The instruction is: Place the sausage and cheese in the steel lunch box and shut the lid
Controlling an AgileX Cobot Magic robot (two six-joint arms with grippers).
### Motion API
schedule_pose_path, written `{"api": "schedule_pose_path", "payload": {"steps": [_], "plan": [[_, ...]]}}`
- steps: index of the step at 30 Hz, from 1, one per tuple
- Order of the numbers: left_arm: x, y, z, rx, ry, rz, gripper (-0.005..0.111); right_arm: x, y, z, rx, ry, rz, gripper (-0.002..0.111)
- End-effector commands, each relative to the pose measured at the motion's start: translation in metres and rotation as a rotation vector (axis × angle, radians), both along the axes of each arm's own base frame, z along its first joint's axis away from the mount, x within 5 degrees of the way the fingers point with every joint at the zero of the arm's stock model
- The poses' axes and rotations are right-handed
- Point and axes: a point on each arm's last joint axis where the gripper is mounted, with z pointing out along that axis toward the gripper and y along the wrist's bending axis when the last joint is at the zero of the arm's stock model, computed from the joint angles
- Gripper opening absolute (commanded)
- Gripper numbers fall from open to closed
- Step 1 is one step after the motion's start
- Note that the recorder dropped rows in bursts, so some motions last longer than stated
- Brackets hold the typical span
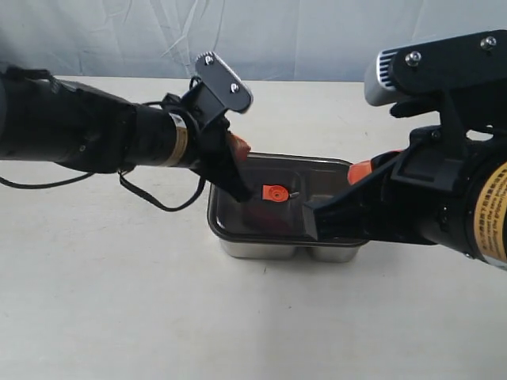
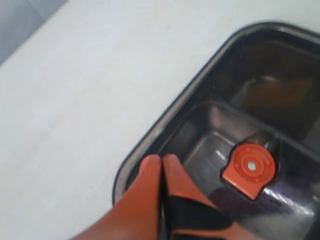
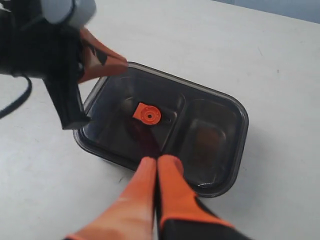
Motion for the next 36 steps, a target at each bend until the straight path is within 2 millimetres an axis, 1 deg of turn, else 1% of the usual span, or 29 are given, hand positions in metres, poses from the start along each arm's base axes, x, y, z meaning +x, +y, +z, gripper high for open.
{"api": "schedule_pose_path", "payload": {"steps": [1, 3, 6, 11, 14, 18, 22, 26, 29, 36], "plan": [[-0.009, 0.008, 0.04, -0.106, -0.055, 0.05, 0.0, 0.002, -0.002, 0.0, -0.021, -0.017, -0.009, -0.001], [-0.015, 0.012, 0.057, -0.152, -0.074, 0.065, 0.0, 0.002, -0.002, -0.001, -0.019, -0.012, -0.01, -0.001], [-0.03, 0.024, 0.079, -0.209, -0.108, 0.083, 0.0, 0.001, -0.002, -0.001, -0.017, -0.003, -0.012, -0.001], [-0.073, 0.051, 0.106, -0.227, -0.209, 0.125, 0.0, 0.0, -0.001, -0.003, -0.009, 0.027, -0.015, -0.001], [-0.099, 0.069, 0.116, -0.28, -0.236, 0.138, 0.0, -0.001, -0.001, -0.003, -0.007, 0.033, -0.016, -0.001], [-0.132, 0.091, 0.124, -0.366, -0.274, 0.104, 0.0, -0.001, -0.002, -0.003, -0.013, 0.037, -0.024, -0.001], [-0.155, 0.111, 0.128, -0.422, -0.32, 0.104, 0.0, -0.004, -0.003, -0.007, -0.008, 0.101, -0.047, -0.001], [-0.169, 0.124, 0.135, -0.494, -0.343, 0.12, 0.0, -0.004, -0.003, -0.007, -0.003, 0.104, -0.043, -0.001], [-0.175, 0.129, 0.14, -0.52, -0.368, 0.117, 0.0, -0.004, -0.001, -0.007, 0.009, 0.104, -0.03, -0.001], [-0.179, 0.133, 0.144, -0.537, -0.385, 0.116, 0.0, -0.004, -0.001, -0.007, 0.011, 0.104, -0.028, -0.001]]}}
